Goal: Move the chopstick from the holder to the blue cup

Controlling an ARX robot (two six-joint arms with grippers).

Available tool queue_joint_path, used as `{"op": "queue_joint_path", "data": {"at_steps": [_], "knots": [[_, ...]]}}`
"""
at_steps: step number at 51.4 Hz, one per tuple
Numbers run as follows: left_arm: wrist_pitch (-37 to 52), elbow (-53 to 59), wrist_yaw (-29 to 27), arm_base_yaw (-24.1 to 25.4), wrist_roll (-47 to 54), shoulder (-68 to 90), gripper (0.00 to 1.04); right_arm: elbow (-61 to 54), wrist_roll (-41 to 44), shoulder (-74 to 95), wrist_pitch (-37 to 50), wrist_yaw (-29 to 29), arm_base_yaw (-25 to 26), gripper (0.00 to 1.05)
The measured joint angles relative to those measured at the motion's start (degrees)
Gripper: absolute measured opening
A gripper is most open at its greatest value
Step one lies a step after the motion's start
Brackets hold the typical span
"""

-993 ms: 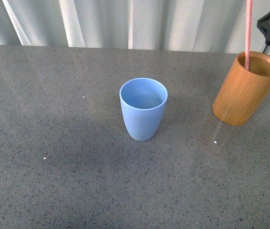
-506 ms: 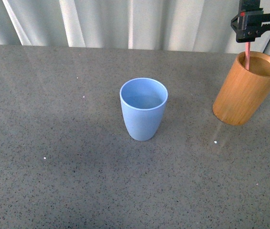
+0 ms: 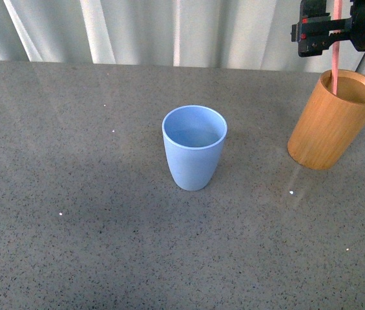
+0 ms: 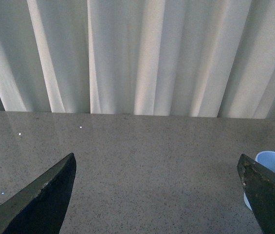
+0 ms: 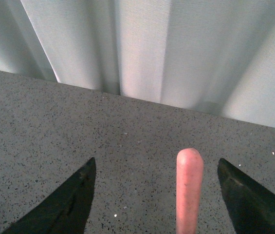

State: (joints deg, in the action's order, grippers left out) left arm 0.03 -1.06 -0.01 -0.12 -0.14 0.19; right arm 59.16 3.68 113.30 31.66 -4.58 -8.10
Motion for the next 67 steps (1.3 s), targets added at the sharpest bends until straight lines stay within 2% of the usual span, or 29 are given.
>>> {"op": "queue_joint_path", "data": {"at_steps": [9,20,43,67], "knots": [[0.0,0.0,0.0,0.0,0.02,0.0,0.98,0.04,-0.09,0.07,0.72,0.22,-0.13,0.32],[0.0,0.0,0.0,0.0,0.02,0.0,0.98,-0.96,0.35,-0.44,1.7,0.42,-0.11,0.02],[0.0,0.0,0.0,0.0,0.02,0.0,0.98,-7.43,2.71,-10.08,5.68,1.53,-1.97,0.02],[0.0,0.0,0.0,0.0,0.02,0.0,0.98,-4.63,9.9,-21.92,2.47,4.79,-8.74,0.02]]}}
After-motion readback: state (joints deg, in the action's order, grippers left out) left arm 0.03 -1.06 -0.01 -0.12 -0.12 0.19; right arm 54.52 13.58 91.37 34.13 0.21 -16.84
